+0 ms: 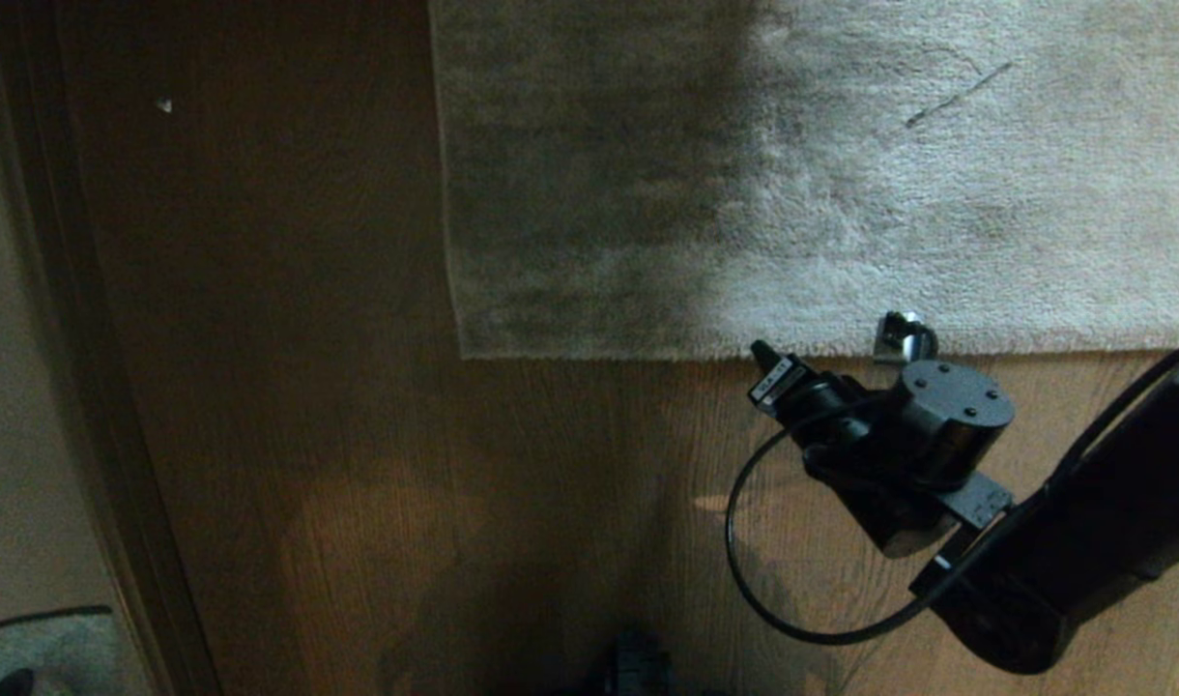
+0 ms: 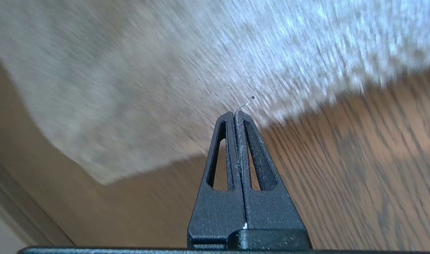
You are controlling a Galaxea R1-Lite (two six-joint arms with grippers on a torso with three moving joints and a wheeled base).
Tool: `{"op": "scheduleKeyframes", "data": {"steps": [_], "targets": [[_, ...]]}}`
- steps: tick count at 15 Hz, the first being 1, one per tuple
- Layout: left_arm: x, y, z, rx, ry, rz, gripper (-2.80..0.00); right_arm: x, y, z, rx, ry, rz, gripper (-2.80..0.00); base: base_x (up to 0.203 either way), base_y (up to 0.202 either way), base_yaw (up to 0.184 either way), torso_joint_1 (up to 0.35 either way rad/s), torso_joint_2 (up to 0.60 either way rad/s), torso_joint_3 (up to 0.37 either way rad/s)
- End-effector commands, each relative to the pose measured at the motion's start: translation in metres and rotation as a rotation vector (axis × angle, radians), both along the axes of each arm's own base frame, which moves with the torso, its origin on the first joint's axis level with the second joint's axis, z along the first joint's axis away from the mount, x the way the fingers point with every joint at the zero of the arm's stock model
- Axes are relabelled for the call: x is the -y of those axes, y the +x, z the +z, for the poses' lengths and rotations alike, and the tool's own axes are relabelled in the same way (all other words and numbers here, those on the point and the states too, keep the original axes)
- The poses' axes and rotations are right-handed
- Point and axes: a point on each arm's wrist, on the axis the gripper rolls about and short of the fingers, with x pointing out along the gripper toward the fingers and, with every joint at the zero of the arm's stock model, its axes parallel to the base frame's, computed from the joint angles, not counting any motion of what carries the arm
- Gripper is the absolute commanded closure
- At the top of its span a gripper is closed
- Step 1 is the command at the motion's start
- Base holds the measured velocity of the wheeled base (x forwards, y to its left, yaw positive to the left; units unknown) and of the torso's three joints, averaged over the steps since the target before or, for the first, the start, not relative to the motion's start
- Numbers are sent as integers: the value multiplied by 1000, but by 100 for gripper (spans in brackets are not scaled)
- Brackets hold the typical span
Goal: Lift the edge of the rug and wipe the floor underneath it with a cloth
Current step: Lay down the carpet
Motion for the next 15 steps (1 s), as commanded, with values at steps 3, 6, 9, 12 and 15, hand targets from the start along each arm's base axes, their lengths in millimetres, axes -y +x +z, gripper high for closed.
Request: {"op": "scheduleKeyframes", "data": {"steps": [3,6,9,12,15], "targets": [[0,0,0,1,0,0,0,-14,23,-6,43,63,-3,0,0,0,0,0,0,0],[0,0,0,1,0,0,0,-17,29,3,83,89,-2,0,0,0,0,0,0,0],[0,0,0,1,0,0,0,-12,38,5,98,97,-25,0,0,0,0,0,0,0],[0,0,0,1,0,0,0,-8,46,-8,71,81,-45,0,0,0,0,0,0,0],[0,0,0,1,0,0,0,-11,52,-21,49,68,-48,0,0,0,0,0,0,0]]}}
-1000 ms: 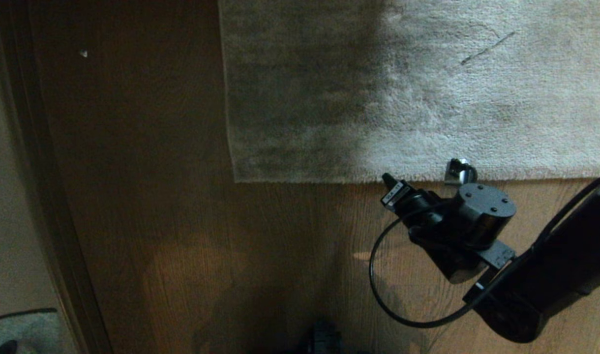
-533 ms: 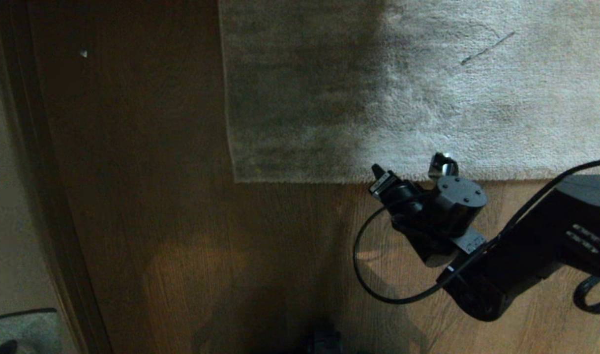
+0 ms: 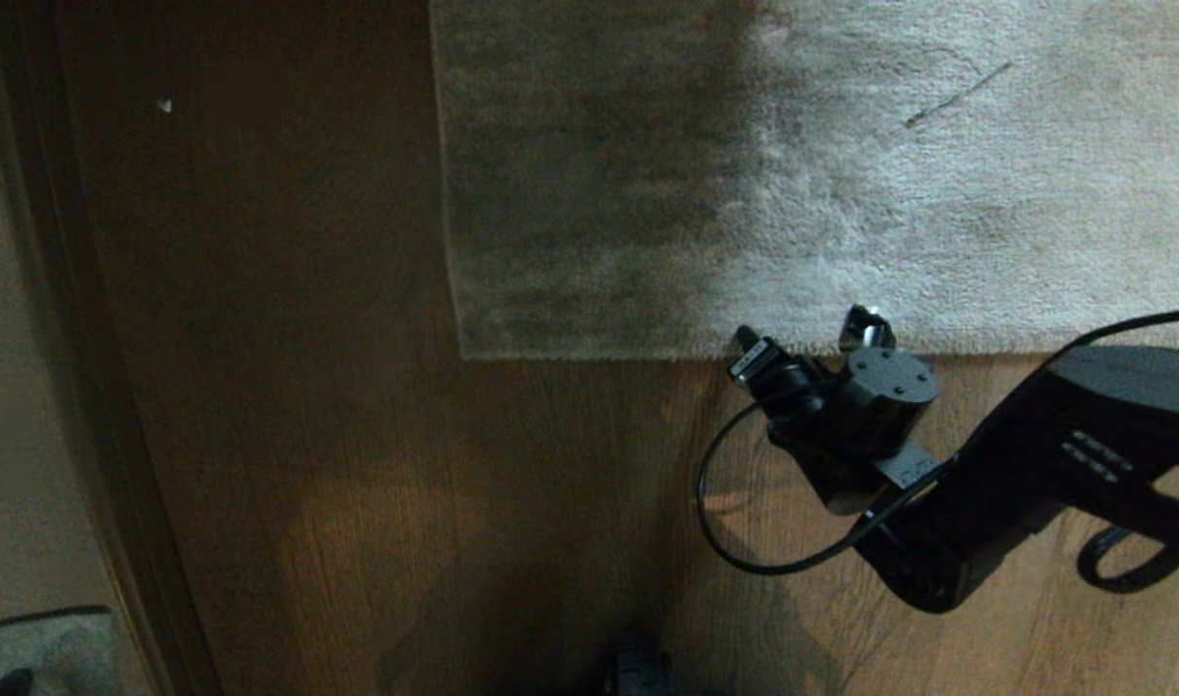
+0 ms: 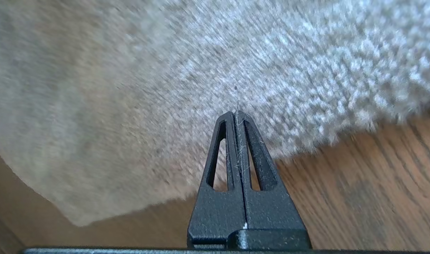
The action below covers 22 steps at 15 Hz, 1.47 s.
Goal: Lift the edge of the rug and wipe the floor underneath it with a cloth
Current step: Lay down the carpet
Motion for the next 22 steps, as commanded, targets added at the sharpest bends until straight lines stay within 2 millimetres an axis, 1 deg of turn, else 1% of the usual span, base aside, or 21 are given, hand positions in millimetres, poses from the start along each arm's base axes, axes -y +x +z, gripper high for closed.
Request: {"op": "scheduleKeyframes", "data": {"steps": [1,6,10,12,15,17,18,20,22], "targets": [[0,0,0,1,0,0,0,-3,6,-6,25,19,-2,0,0,0,0,0,0,0],[0,0,0,1,0,0,0,-5,8,-4,37,25,-1,0,0,0,0,0,0,0],[0,0,0,1,0,0,0,-3,2,12,70,41,3,0,0,0,0,0,0,0],[0,0,0,1,0,0,0,-7,-4,24,99,59,20,0,0,0,0,0,0,0],[0,0,0,1,0,0,0,-17,-19,45,145,89,67,0,0,0,0,0,0,0],[0,0,0,1,0,0,0,-30,-31,52,164,92,132,0,0,0,0,0,0,0],[0,0,0,1,0,0,0,-34,-34,53,176,74,161,0,0,0,0,0,0,0],[0,0,0,1,0,0,0,-45,-30,57,208,78,182,0,0,0,0,0,0,0],[0,0,0,1,0,0,0,-56,-21,67,264,111,187,0,0,0,0,0,0,0]]}}
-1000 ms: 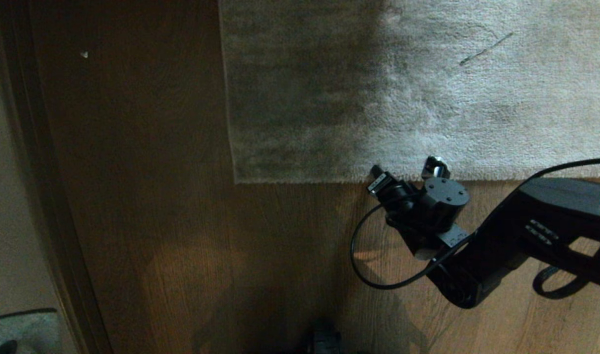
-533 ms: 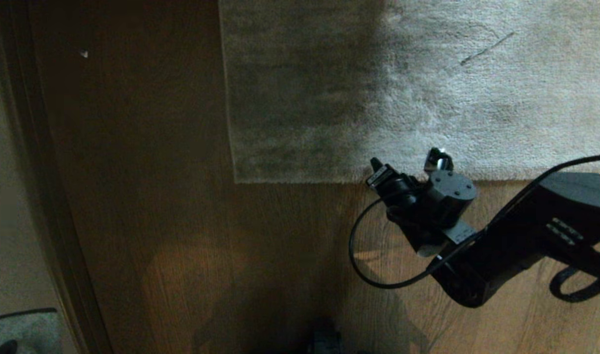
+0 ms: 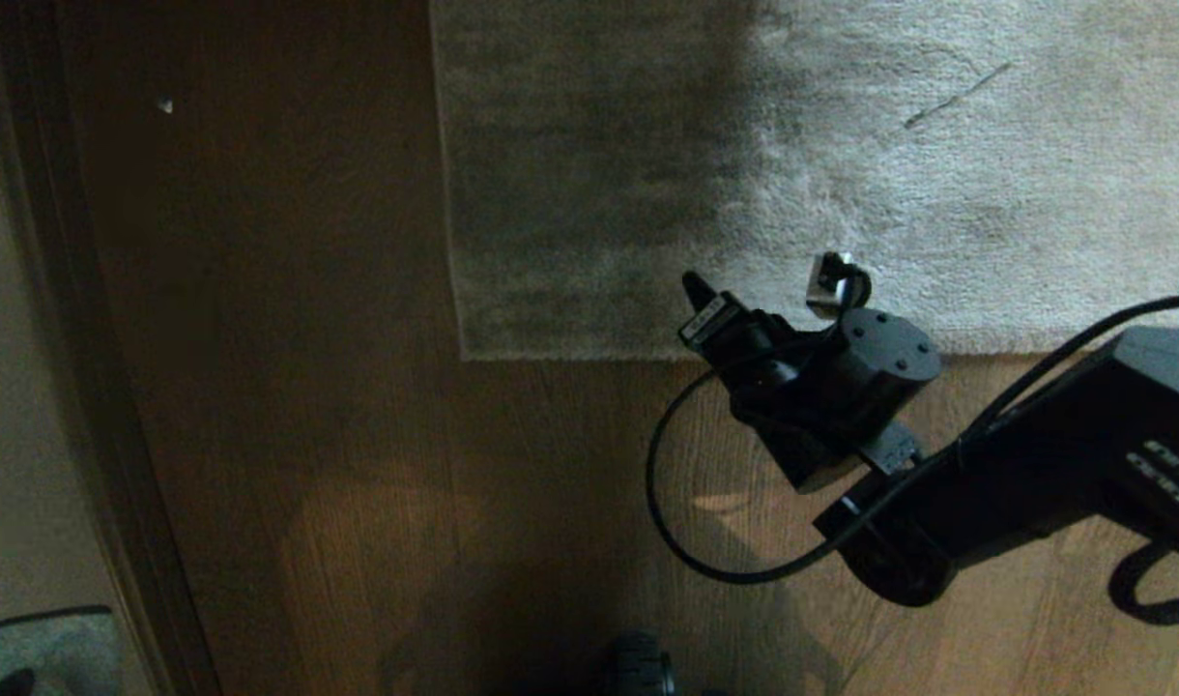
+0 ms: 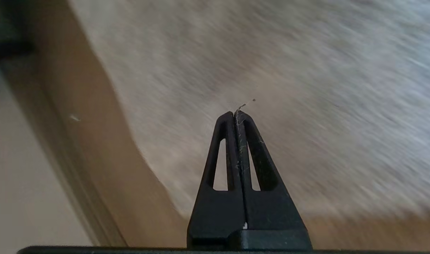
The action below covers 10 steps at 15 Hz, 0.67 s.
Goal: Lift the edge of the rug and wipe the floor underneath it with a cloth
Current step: Lay down the carpet
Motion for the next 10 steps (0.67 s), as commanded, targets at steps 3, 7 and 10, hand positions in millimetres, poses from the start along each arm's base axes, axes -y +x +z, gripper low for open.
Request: {"op": "scheduleKeyframes", "data": {"steps": [3,7,10], "targets": [[0,0,0,0,0,0,0,-26,21,4,104,72,14,0,0,0,0,0,0,0],[0,0,0,0,0,0,0,-46,36,-24,85,53,21,0,0,0,0,0,0,0],[0,0,0,0,0,0,0,-51,40,-41,58,30,23,0,0,0,0,0,0,0]]}}
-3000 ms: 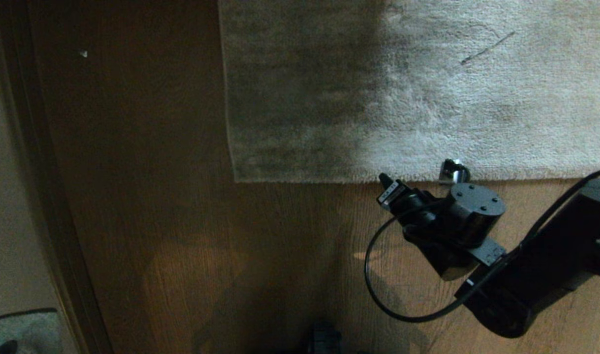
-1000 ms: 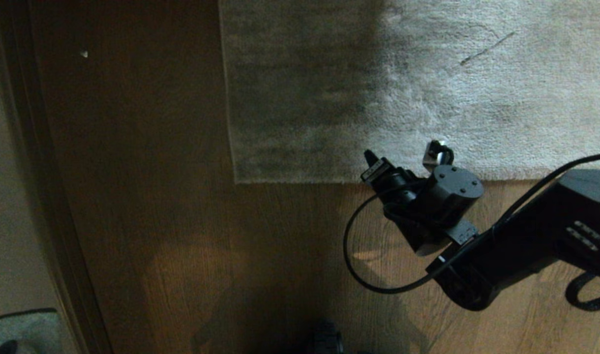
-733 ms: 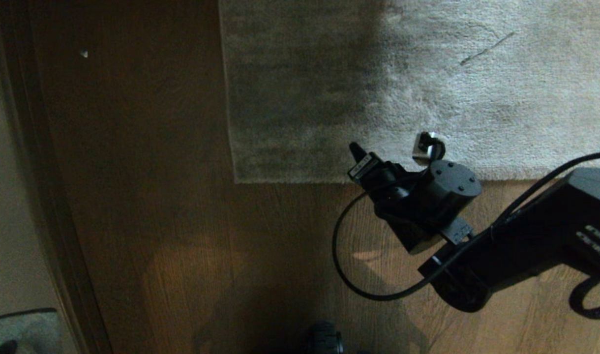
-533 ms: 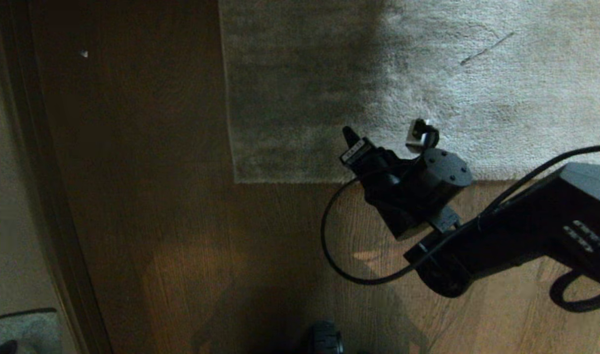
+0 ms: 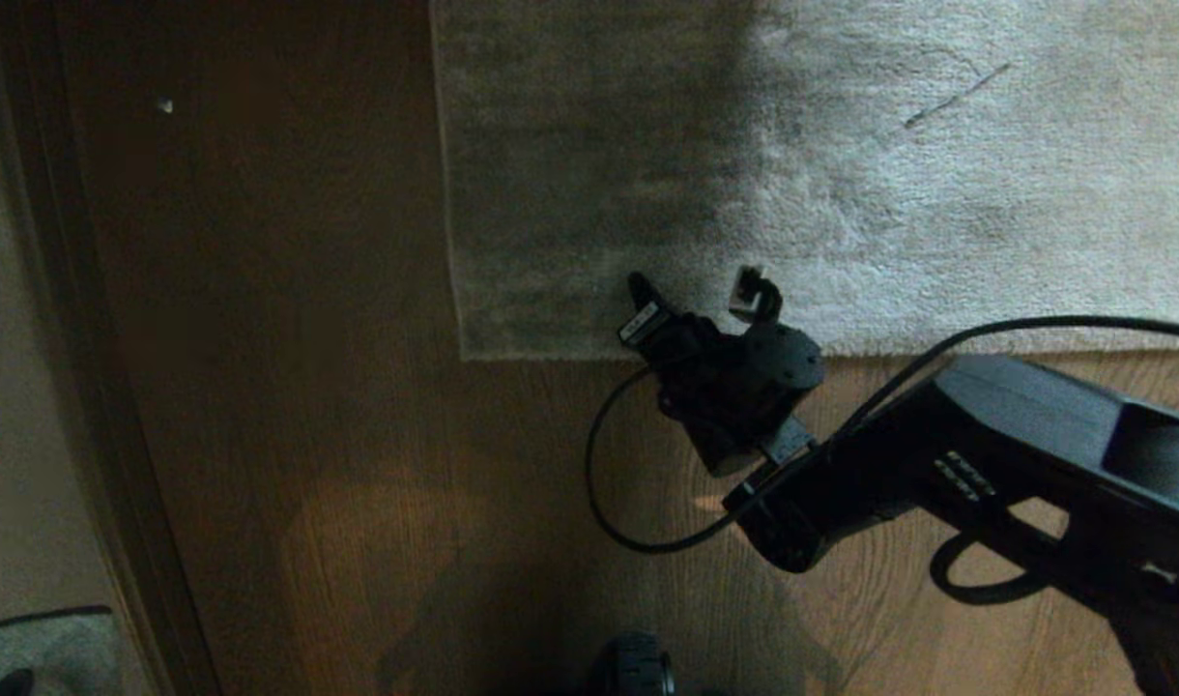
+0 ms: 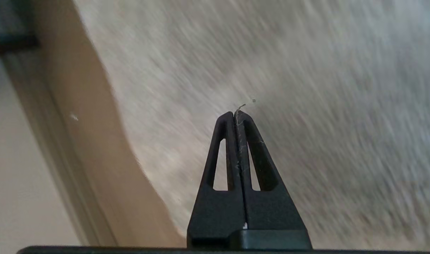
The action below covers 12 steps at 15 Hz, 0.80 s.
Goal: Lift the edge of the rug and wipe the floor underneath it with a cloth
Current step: Lay down the carpet
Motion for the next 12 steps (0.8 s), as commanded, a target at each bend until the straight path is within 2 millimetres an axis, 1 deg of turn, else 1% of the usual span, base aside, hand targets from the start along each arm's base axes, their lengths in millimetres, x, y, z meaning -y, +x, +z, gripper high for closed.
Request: {"op": "scheduleKeyframes", "data": {"steps": [1,2,9,12], "targets": [[0,0,0,0,0,0,0,-4,3,-17,0,5,2,0,0,0,0,0,0,0],[0,0,0,0,0,0,0,-4,4,-21,-6,0,0,0,0,0,0,0,0,0],[0,0,0,0,0,0,0,-5,1,-24,-18,-10,6,0,0,0,0,0,0,0],[0,0,0,0,0,0,0,-7,-7,-36,-59,-41,22,0,0,0,0,0,0,0]]}}
